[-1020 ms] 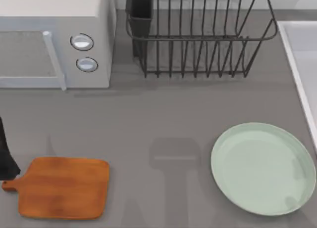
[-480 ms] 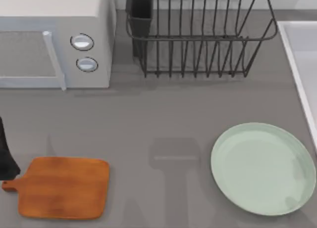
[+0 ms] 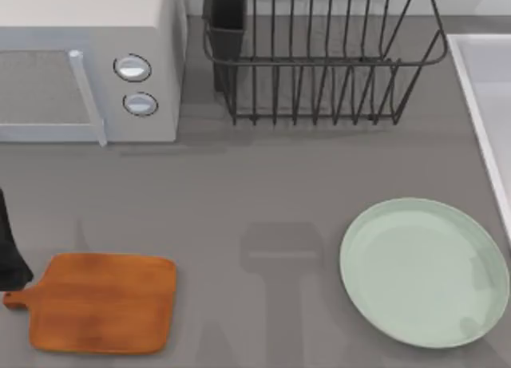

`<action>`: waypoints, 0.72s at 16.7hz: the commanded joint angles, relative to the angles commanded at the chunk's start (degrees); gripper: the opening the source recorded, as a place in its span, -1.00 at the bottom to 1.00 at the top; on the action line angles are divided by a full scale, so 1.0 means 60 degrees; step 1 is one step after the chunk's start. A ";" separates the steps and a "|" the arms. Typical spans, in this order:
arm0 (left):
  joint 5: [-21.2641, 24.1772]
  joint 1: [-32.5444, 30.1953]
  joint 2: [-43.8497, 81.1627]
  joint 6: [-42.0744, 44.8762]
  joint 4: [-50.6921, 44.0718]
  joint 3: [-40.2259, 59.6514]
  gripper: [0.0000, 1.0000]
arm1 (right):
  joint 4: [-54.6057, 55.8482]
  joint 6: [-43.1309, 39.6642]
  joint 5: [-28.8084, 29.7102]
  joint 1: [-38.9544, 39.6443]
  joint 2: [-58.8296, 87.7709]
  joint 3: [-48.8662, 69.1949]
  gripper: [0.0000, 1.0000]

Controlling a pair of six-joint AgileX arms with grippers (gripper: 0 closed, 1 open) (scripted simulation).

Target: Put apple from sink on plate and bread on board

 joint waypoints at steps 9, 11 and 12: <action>0.0000 0.0000 0.0000 0.0000 0.0000 0.0000 1.00 | -0.2001 -0.0524 0.0003 -0.0557 0.3555 0.2830 1.00; 0.0000 0.0000 0.0000 0.0000 0.0000 0.0000 1.00 | -0.2884 -0.0756 0.0004 -0.0803 0.5284 0.4082 1.00; 0.0000 0.0000 0.0000 0.0000 0.0000 0.0000 1.00 | -0.3355 -0.0879 0.0005 -0.0935 0.6225 0.4749 1.00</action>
